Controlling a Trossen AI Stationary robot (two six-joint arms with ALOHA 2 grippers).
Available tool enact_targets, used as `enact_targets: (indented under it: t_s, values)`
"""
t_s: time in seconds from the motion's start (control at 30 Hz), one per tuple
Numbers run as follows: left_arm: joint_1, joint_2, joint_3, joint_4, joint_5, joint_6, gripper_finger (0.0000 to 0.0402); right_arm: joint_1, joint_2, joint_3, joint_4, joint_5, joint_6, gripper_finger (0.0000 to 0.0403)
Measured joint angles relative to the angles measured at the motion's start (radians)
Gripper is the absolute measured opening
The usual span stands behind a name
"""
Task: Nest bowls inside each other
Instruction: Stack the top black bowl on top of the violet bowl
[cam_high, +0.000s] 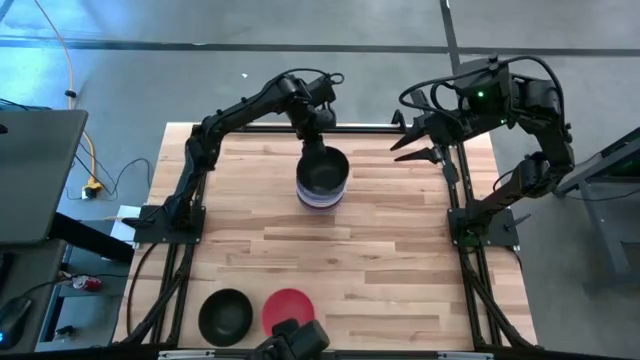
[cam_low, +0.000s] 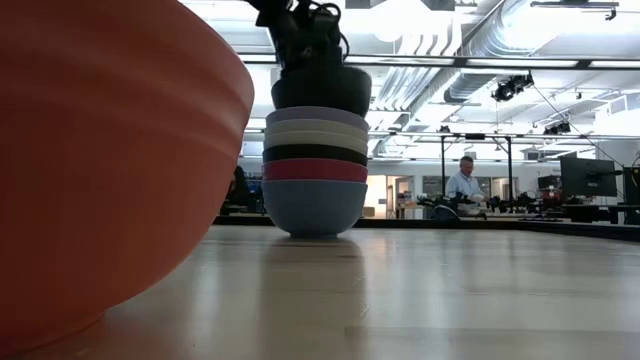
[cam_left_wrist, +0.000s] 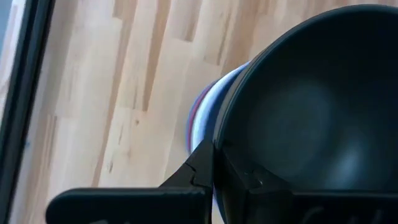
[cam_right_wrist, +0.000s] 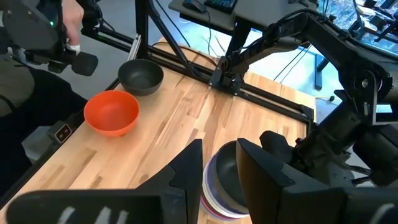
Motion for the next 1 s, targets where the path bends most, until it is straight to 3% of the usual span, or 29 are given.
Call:
enact_targets:
  t_s: [0.3,1.0]
  values:
    - [0.000,0.000,0.000,-0.044,-0.076,-0.018,0.0000,0.000,0.000,0.000,-0.002,0.000,0.000,0.0091]
    - [-0.041,0.072,-0.002,-0.046,-0.071,-0.015,0.0000,0.000,-0.016,-0.080,0.019,-0.021,0.000,0.0091]
